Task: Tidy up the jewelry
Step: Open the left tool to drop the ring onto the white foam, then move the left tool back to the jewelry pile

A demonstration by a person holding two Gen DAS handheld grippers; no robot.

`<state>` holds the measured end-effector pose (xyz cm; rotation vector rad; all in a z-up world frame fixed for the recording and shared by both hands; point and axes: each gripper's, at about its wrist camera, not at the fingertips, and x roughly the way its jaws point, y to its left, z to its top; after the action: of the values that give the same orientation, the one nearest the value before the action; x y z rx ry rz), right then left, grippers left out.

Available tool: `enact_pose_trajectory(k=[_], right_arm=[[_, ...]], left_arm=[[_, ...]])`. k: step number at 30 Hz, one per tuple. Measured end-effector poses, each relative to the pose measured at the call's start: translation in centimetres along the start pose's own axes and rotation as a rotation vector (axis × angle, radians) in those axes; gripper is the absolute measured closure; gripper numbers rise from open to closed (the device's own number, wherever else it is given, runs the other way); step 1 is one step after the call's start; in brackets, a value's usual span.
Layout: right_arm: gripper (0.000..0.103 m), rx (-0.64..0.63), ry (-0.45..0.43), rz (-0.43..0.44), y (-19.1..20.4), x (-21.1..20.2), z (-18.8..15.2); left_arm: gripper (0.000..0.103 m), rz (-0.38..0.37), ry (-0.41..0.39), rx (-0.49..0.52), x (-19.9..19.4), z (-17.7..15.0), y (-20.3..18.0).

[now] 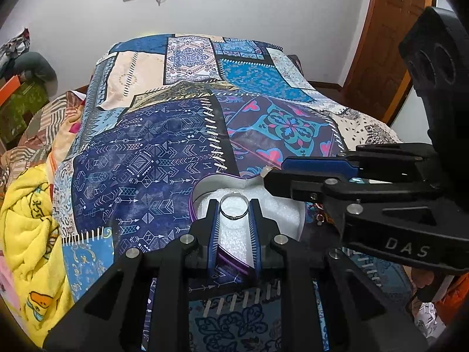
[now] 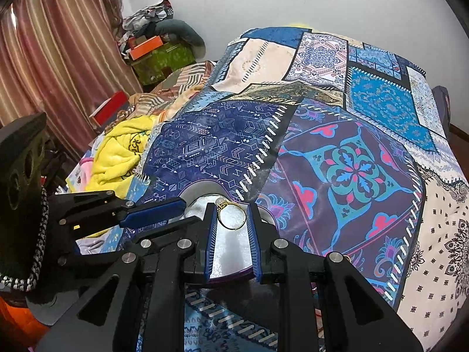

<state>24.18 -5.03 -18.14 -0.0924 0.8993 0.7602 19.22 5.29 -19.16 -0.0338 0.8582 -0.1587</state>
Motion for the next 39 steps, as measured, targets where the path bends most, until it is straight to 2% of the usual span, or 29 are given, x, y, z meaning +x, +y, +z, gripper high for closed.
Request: enact_pose_trajectory(k=[6,9,10,12,20,22,25,32,39], right_arm=[[0.084,0.001,0.013,-0.002,0.0,-0.1,0.1],[0.076,-0.003,0.012,-0.008,0.0,-0.4,0.2],[0.072,-0.003,0.008,-0.009,-0.1,-0.5,0.2],[0.070,-0.003,-0.006,-0.017,0.0,-1.0,0.2],[0.070,-0.004,-0.034,-0.050,-0.1,-3.1,-0.2],[0.070,-0.005,-0.039,-0.067,-0.1,-3.5,-0.5],[0.070,-0.005,-0.041,-0.093,-0.4,-4.4,-1.1],[0.070,0.008,-0.036,-0.156,-1.7,-6.4,-3.0],[0.069,0.061,-0.031,-0.204,-4.0,-8.6,-5.4]], left_arm=[[0.084,0.006,0.005,0.000,-0.1,-0.1,0.0],[0.083,0.007,0.008,-0.011,-0.2,0.0,0.2],[0.081,0.009,0.008,-0.015,-0.3,0.0,0.3],[0.076,0.017,0.006,-0.020,-0.5,0.0,0.4],[0.074,0.044,-0.024,-0.030,-2.6,0.4,0.4],[0.067,0.053,-0.033,-0.029,-3.2,0.4,0.3],[0.066,0.064,-0.044,-0.024,-4.0,0.4,0.0],[0.062,0.065,-0.044,-0.013,-5.3,-0.1,-1.7],[0.062,0.039,-0.016,0.009,-4.9,-0.7,-4.3]])
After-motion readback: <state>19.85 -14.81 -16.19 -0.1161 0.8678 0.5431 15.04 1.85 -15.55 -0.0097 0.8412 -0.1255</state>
